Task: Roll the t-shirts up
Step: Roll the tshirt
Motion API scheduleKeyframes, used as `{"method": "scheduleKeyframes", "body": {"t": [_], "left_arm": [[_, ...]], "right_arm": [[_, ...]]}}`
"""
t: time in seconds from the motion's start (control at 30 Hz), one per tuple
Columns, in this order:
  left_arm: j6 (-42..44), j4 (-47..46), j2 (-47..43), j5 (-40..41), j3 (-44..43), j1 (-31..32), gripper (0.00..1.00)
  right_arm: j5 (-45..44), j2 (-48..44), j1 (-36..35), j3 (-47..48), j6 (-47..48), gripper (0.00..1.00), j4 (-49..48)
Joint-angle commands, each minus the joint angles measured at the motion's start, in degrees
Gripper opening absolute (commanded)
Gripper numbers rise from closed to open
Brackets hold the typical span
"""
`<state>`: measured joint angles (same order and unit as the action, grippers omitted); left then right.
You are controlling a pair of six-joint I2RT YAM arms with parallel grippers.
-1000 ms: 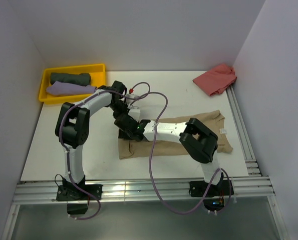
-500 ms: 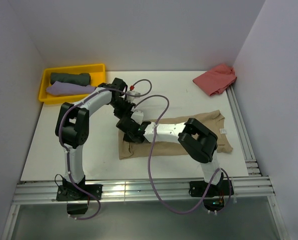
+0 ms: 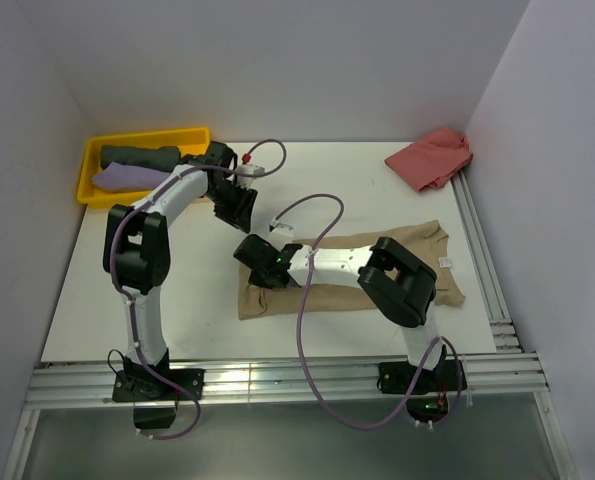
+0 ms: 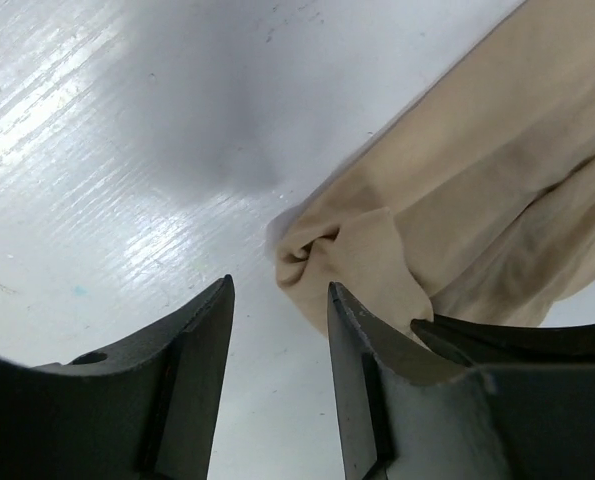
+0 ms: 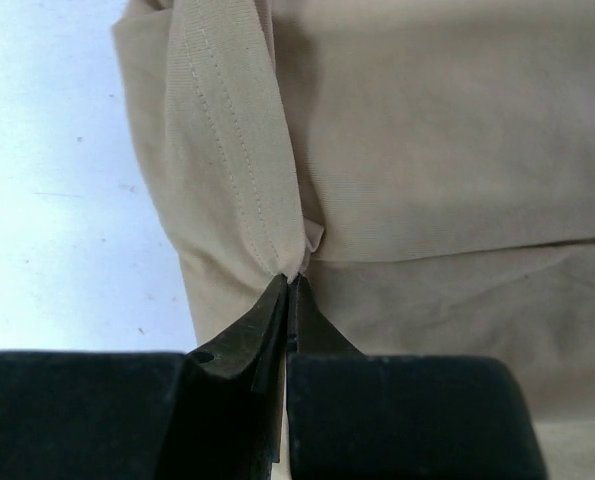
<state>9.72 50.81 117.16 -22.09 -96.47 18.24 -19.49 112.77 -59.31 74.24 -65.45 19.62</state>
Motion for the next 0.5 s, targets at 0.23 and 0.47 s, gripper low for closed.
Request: {"method": "scheduleKeyframes", "body": {"t": [0.23,0.47], "left_arm": [[4.3,1.3,2.4,0.6,1.5,0.2,0.5],[5.1,0.2,2.7,0.8,4.1,0.2,0.52]], "right_arm": [[-2.4,-1.6,-0.5,1.5,-2.1,0.0,4.8],[-2.0,-0.5,0.1,2.5,-1.8,0.0,4.9]]}}
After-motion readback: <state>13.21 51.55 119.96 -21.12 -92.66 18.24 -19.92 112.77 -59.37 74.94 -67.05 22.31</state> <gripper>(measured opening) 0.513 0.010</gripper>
